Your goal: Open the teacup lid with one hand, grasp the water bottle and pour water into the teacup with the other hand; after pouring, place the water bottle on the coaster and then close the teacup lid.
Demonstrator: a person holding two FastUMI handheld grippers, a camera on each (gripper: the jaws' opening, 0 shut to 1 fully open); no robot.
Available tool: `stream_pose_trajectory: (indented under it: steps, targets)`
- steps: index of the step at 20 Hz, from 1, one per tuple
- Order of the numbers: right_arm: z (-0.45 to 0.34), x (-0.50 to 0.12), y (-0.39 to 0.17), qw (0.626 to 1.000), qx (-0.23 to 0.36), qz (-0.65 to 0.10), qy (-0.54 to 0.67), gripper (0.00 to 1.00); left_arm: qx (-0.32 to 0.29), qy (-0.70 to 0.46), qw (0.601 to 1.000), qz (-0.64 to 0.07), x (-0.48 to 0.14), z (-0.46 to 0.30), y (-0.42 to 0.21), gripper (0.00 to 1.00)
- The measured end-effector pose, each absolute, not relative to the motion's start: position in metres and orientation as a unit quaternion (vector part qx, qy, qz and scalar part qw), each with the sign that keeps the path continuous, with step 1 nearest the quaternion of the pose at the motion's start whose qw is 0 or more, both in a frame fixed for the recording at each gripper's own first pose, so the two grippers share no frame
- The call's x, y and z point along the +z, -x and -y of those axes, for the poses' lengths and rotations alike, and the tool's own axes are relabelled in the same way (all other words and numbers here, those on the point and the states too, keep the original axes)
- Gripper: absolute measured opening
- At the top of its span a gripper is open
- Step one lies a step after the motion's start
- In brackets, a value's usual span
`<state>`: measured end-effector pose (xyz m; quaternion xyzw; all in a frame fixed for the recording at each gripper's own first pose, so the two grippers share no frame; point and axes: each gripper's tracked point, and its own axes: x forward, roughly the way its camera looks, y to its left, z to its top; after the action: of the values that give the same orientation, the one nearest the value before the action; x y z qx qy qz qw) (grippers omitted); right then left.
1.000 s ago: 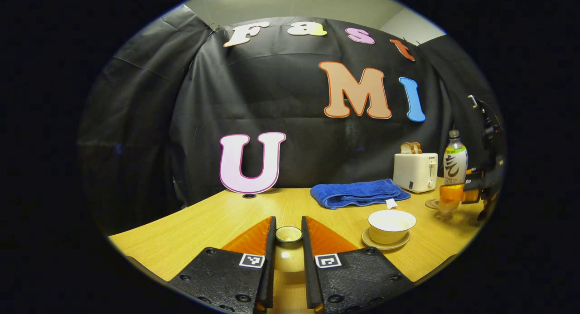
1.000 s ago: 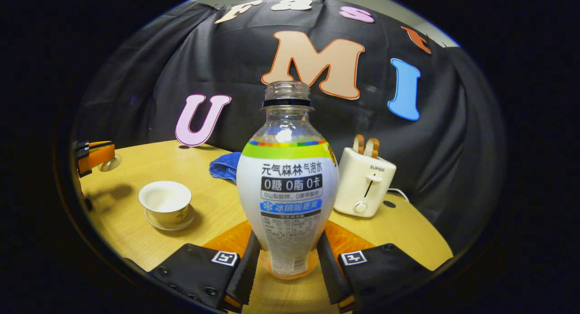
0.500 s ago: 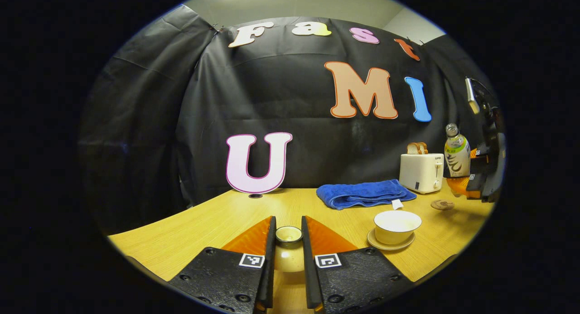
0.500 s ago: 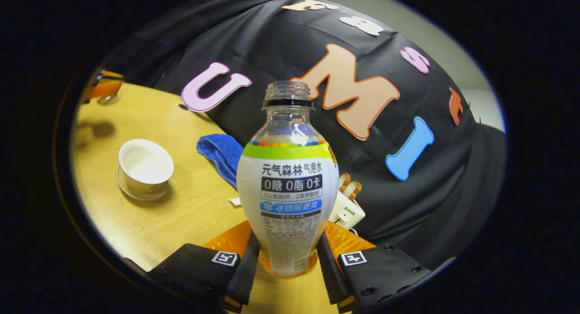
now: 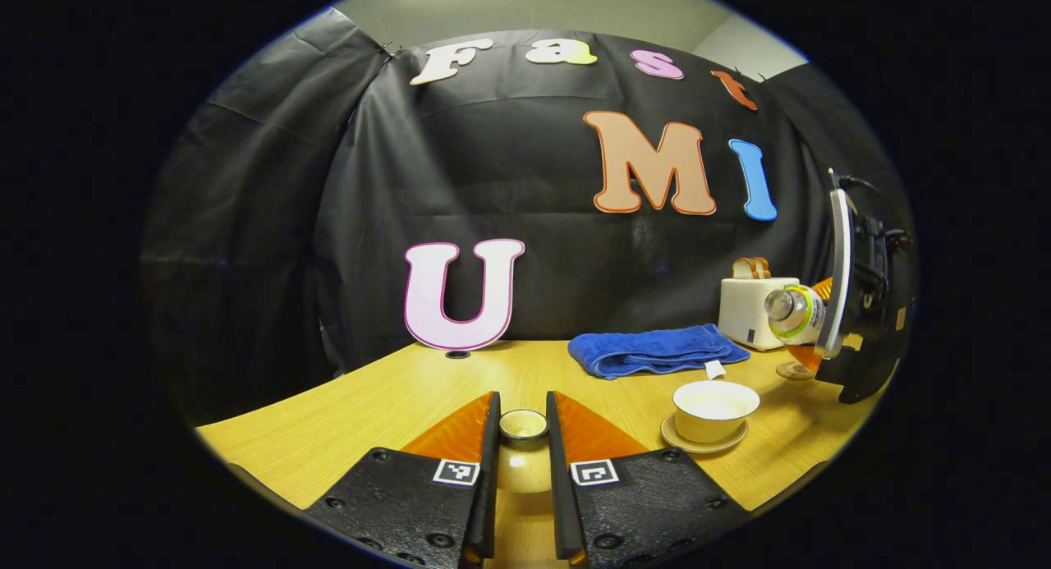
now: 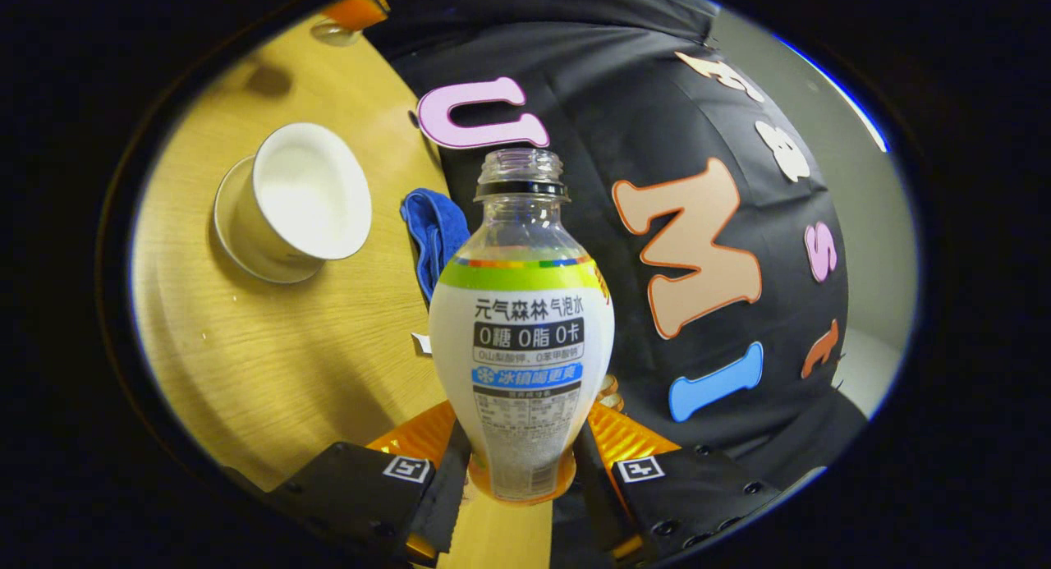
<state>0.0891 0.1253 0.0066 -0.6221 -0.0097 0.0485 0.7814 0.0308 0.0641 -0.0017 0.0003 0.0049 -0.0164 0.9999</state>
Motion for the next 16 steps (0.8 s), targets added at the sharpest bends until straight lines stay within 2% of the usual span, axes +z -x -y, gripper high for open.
stream_pose_trajectory:
  steps: [8, 16]
  targets:
    - [-0.131, 0.004, -0.088, 0.666, 0.024, 0.069, 0.743, 0.67, -0.014, -0.001, 1.0, -0.006, -0.001, -0.065, -0.031, 0.26]
    - [-0.144, 0.003, -0.078, 0.585, -0.001, 0.126, 0.801, 0.67, -0.014, 0.0, 1.0, -0.006, -0.002, -0.064, -0.031, 0.26]
